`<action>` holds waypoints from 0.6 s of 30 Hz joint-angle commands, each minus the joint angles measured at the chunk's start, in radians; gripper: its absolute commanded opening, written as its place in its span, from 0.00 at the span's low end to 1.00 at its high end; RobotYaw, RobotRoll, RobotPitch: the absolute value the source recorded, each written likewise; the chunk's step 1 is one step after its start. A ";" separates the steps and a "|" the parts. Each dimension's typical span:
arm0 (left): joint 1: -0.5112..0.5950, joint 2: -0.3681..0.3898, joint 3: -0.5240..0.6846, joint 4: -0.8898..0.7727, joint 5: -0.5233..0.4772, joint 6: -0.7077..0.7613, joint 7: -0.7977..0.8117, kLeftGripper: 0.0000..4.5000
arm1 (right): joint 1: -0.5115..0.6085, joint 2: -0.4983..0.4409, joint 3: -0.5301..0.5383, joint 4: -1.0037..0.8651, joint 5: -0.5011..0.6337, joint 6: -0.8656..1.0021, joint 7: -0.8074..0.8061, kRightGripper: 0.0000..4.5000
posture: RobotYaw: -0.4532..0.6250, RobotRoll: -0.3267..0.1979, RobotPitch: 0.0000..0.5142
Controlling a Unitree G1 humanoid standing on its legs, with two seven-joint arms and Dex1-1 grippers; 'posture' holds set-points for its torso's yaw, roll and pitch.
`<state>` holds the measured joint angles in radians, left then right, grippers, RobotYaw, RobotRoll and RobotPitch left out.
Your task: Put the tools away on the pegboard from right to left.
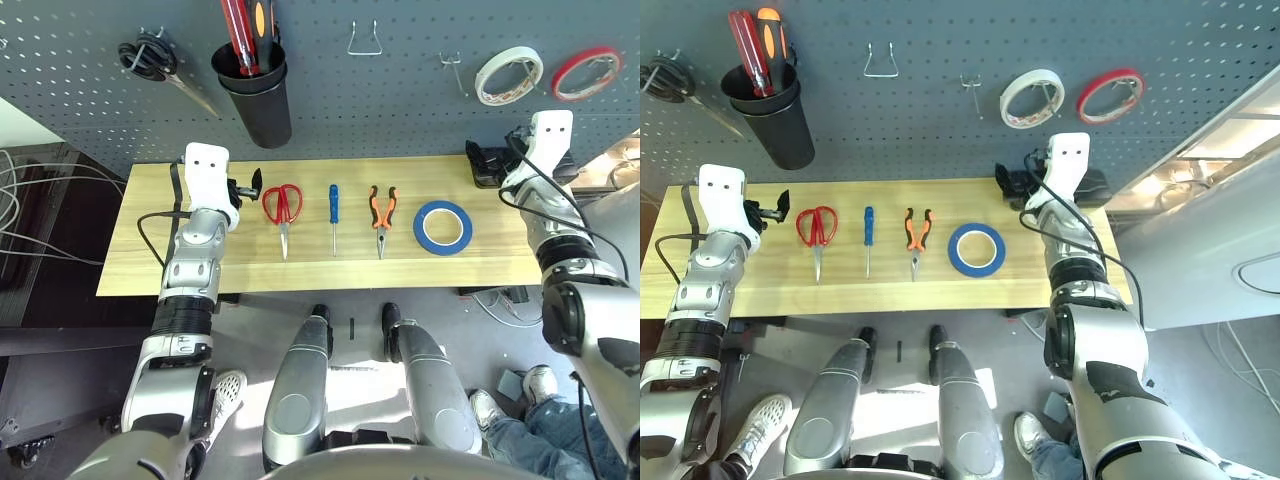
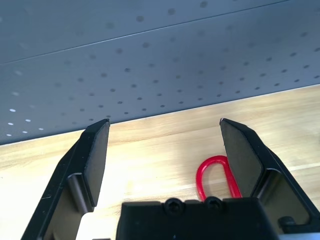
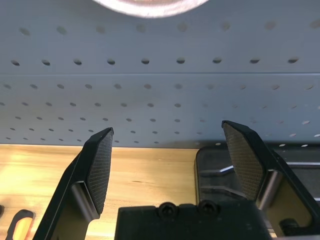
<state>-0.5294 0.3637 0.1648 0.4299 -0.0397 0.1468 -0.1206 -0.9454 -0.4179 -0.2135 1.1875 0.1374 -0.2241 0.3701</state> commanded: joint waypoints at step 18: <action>-0.014 0.018 -0.311 -0.048 0.011 -0.091 -0.552 1.00 | 0.331 -0.013 0.072 -0.637 0.027 0.796 0.025 1.00 | 0.48 0.62 0.66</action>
<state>-0.5769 0.3780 -0.0993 0.4020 -0.0312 0.0622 -0.6018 -0.6434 -0.4344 -0.1524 0.5924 0.1630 0.4781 0.4128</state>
